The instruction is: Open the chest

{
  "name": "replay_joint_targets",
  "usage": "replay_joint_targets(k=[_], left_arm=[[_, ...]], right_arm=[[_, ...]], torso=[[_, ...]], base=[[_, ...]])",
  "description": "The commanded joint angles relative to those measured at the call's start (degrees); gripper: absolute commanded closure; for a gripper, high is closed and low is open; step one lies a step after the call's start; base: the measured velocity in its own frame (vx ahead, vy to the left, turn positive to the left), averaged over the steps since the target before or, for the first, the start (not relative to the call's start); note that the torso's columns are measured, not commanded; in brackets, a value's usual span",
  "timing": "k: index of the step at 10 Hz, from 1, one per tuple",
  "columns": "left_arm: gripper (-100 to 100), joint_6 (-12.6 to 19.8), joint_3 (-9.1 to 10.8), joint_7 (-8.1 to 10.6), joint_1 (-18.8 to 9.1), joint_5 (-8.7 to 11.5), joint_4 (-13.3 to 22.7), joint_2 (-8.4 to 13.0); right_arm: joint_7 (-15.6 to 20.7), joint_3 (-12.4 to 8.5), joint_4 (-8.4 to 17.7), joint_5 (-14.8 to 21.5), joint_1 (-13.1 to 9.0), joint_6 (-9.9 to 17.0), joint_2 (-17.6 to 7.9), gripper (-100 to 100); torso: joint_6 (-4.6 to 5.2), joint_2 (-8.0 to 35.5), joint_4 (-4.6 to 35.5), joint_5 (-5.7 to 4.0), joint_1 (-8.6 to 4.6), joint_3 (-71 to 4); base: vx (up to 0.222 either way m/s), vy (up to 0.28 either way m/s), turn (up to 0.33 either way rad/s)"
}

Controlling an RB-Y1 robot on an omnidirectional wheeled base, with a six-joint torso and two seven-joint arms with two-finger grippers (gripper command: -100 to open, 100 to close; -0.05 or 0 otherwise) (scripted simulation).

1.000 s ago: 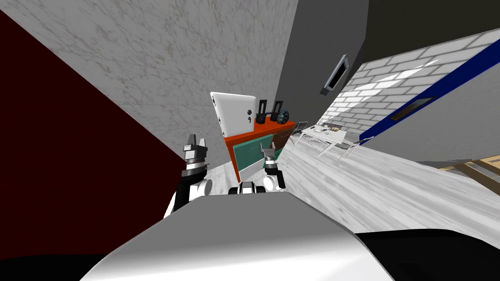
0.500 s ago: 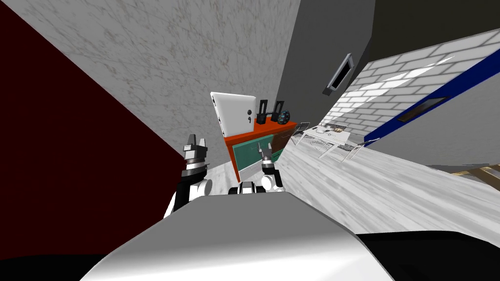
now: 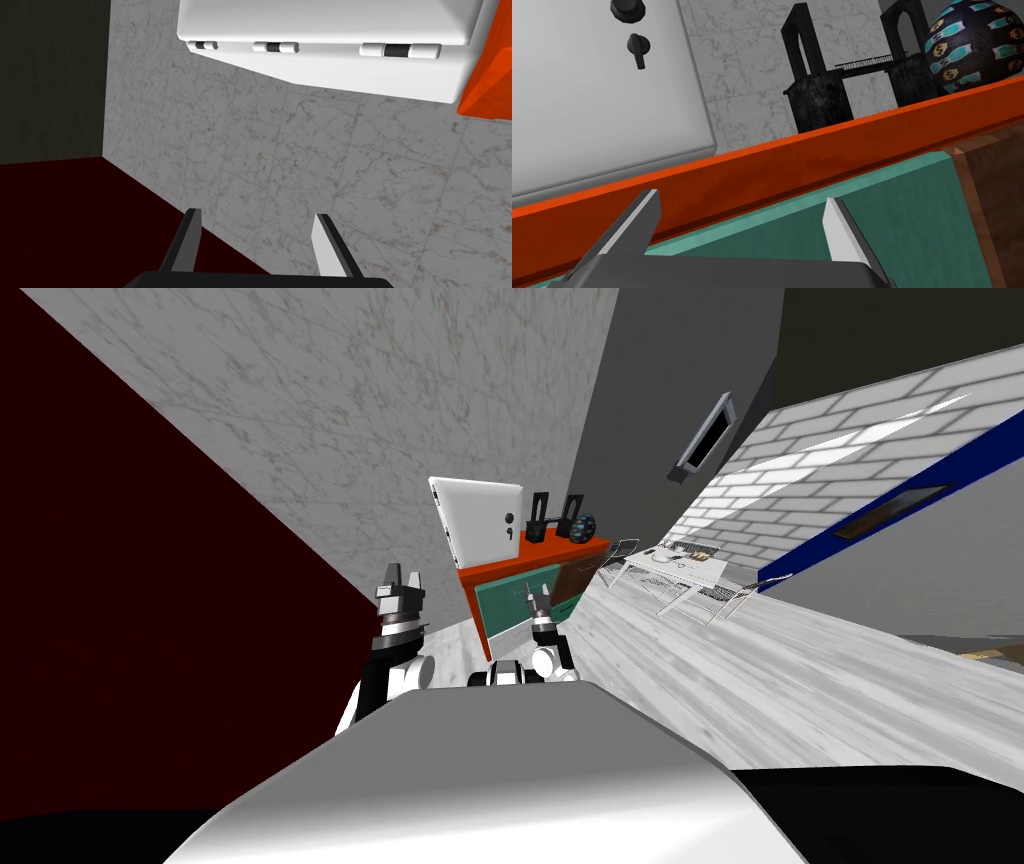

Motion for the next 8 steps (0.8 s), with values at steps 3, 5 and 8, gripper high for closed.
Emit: replay_joint_targets(k=[3,5,8], left_arm=[[0,0.0,0.0,0.0,0.0,0.0,0.0,0.0],[0,0.0,0.0,0.0,0.0,0.0,0.0,0.0],[0,0.0,0.0,0.0,0.0,0.0,0.0,0.0]], right_arm=[[-7.5,3.3,2.8,-5.8,-2.1,0.3,-0.3,-100],[-10.5,4.6,4.0,-8.1,-2.9,0.5,-0.4,-100],[-15.0,5.8,5.1,-10.3,-3.8,0.6,-0.7,-100]], torso=[[0.03,0.0,0.0,-0.02,-0.06,0.0],[0.03,0.0,0.0,-0.01,-0.03,0.0],[0.01,0.0,0.0,-0.01,-0.02,0.0]], base=[[0.003,-0.039,0.058],[0.001,-0.039,0.062],[-0.001,-0.033,0.045]])
